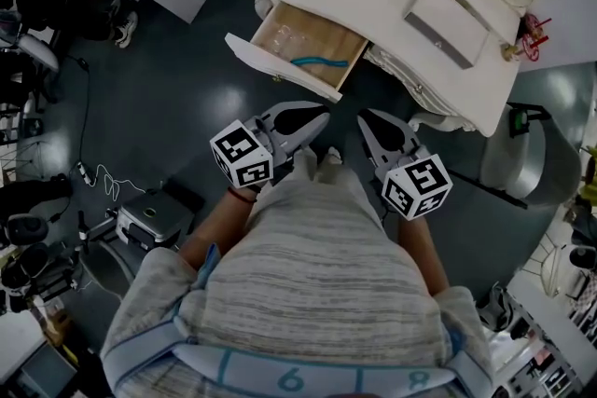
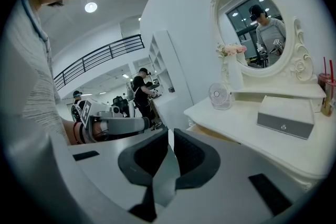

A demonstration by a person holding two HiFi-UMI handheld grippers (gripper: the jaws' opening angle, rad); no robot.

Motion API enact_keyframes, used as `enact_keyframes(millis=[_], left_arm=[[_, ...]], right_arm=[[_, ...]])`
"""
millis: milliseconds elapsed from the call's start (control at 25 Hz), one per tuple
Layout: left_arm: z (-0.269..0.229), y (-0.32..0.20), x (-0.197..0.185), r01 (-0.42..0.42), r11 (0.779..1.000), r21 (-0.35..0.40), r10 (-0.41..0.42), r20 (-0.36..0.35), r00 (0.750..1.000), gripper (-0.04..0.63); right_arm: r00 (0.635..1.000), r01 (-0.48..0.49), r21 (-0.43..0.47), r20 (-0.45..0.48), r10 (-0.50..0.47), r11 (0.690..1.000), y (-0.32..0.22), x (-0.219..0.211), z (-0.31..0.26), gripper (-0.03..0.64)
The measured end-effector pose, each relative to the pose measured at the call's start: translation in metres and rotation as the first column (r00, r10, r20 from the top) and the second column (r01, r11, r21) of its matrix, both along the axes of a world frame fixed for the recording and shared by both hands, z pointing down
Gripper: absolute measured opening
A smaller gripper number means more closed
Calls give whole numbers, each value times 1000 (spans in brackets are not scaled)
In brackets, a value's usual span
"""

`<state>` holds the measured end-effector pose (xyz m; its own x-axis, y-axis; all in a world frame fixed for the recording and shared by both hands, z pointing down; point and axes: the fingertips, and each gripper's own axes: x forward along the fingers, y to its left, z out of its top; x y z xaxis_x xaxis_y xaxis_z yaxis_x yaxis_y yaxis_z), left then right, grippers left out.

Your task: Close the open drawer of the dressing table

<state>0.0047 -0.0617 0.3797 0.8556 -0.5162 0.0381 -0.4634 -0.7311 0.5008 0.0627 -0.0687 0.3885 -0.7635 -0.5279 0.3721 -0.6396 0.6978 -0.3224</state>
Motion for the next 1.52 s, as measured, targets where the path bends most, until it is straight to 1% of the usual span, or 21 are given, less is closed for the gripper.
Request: enact_keyframes(millis=[160, 320, 440, 640, 800, 1080, 1200, 1320, 1520], left_arm=[[15, -9, -8, 3, 1000, -11, -3, 38, 999, 17], [40, -18, -21, -1, 1000, -22, 4, 134, 991, 17], [57, -24, -32, 8, 999, -41, 0, 187, 982, 17], [81, -32, -49, 47, 996, -77, -28, 238, 971, 18], [101, -37, -59, 54, 993, -108, -22, 277, 961, 37], [143, -48, -82, 97, 982, -163, -30, 373, 927, 110], [160, -53, -92, 122, 976, -182, -36, 418, 908, 133], [177, -56, -101, 146, 968, -203, -37, 459, 888, 153], [202, -59, -111, 167, 956, -242, -25, 501, 865, 167]], right_arm=[[1000, -9, -16, -16, 9, 1000, -6, -3, 9, 12], [999, -18, -28, -29, 17, 999, -13, -5, 19, 12], [999, -24, -40, -40, 22, 999, -17, -7, 28, 12], [998, -32, -49, -51, 29, 998, -24, -10, 35, 12], [998, -34, -60, -61, 30, 998, -28, -13, 41, 12], [997, -43, -75, -70, 38, 996, -31, -15, 45, 12], [996, -46, -80, -75, 40, 996, -32, -15, 46, 12], [996, -50, -86, -78, 44, 995, -32, -15, 47, 12], [995, -55, -94, -86, 47, 994, -32, -16, 49, 12]])
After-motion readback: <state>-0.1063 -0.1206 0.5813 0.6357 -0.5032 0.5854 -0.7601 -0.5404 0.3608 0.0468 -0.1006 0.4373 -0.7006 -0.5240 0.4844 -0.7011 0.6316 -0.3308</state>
